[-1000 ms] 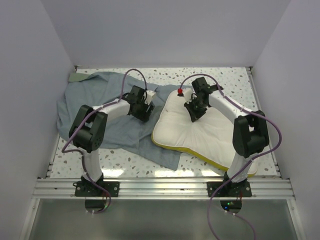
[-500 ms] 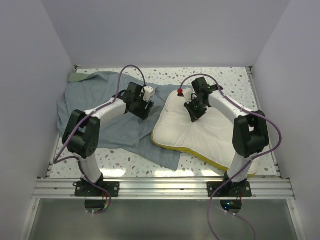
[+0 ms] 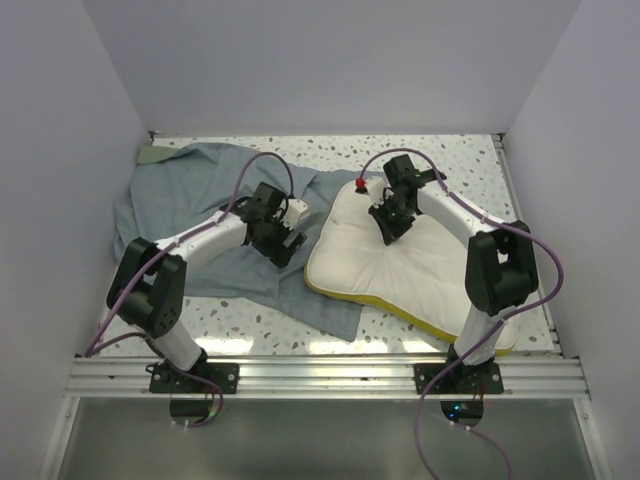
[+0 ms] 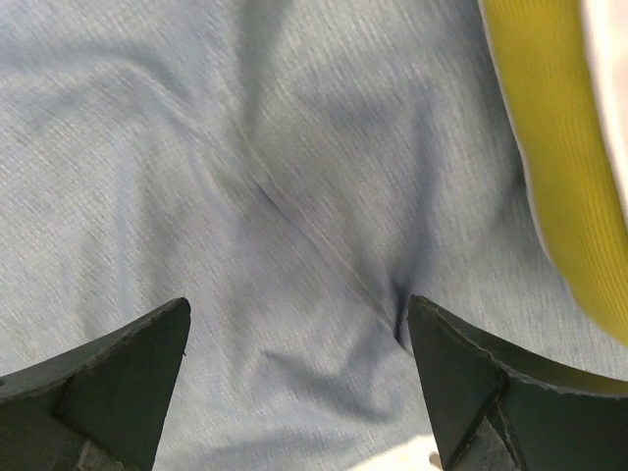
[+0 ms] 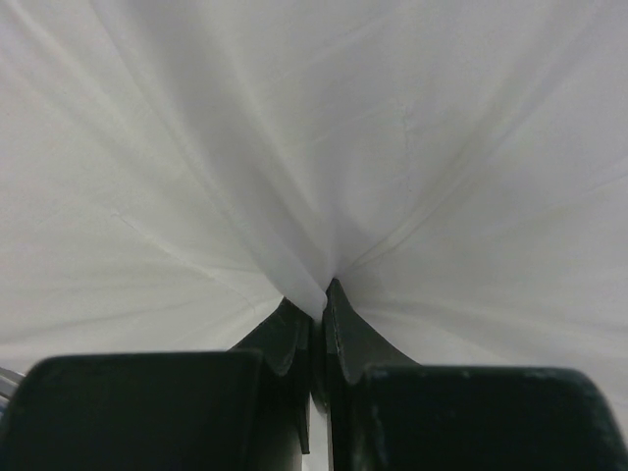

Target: Put the pillow into the pillowcase

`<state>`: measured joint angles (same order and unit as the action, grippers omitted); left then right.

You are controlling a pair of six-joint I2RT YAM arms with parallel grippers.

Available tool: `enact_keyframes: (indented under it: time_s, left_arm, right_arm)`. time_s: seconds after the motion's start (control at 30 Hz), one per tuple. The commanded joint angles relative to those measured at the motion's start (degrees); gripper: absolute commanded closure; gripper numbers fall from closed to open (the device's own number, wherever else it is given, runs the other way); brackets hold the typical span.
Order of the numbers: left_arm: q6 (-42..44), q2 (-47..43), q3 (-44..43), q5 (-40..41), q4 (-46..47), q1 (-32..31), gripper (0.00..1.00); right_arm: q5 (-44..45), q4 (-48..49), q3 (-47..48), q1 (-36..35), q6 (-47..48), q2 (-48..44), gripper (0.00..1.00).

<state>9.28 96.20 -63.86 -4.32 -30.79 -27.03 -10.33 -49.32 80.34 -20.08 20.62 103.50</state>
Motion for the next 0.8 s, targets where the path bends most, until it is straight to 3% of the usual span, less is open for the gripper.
enact_keyframes:
  time_s: [0.0, 0.2, 0.43, 0.6, 0.77]
  left_arm:
    - [1.98, -4.36, 2.41, 3.16, -3.49, -1.89, 0.04]
    - [-2.06, -1.99, 4.79, 9.04, -1.39, -4.17, 0.06]
    - [-3.92, -0.75, 6.46, 20.56, 0.11, -4.97, 0.18]
    - [-2.78, -8.04, 8.22, 28.12, -0.59, -4.97, 0.24]
    - [-2.34, -14.98, 9.01, 28.93, -3.93, -3.12, 0.35]
  right_arm:
    - [1.71, -2.98, -0.09, 0.48, 0.03, -0.94, 1.00]
    - [3.12, -2.27, -1.32, 0.48, 0.30, -0.76, 1.00]
    - [5.84, -1.66, -2.20, 0.48, 1.35, 0.64, 1.00]
    - [6.20, -0.69, -3.43, 0.48, 1.70, 0.91, 1.00]
    - [6.11, -0.51, -3.61, 0.56, 2.14, 0.91, 1.00]
